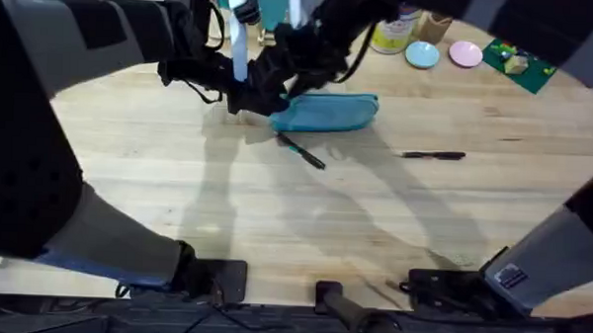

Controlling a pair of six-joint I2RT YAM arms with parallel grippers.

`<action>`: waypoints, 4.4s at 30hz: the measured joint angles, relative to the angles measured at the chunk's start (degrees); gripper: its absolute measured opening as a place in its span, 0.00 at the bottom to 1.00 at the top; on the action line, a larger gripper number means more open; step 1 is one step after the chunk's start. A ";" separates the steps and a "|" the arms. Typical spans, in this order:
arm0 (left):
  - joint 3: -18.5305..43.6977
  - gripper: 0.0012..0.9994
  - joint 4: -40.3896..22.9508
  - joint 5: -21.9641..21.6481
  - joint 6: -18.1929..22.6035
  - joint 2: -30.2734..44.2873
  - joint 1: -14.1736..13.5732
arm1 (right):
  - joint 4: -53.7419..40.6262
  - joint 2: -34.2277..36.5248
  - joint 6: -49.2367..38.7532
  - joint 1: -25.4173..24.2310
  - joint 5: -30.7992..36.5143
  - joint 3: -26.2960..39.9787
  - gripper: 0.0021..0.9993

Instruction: Unzip the bag, pick up the pens from the table one at a time and place them inside, then zip the bag closed.

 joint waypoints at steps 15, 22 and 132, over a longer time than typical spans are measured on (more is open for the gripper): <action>0.00 0.04 0.30 -0.20 -0.06 -0.02 -0.11 | -5.85 -14.28 -8.40 -7.86 11.42 0.00 1.00; 0.00 0.04 0.28 -0.20 -0.07 -0.02 -0.11 | -5.94 -18.79 -14.85 -7.80 19.00 0.02 1.00; 0.02 0.99 -20.15 -3.61 -13.73 -31.95 6.54 | -12.52 -13.63 -82.73 -9.35 9.33 0.02 0.03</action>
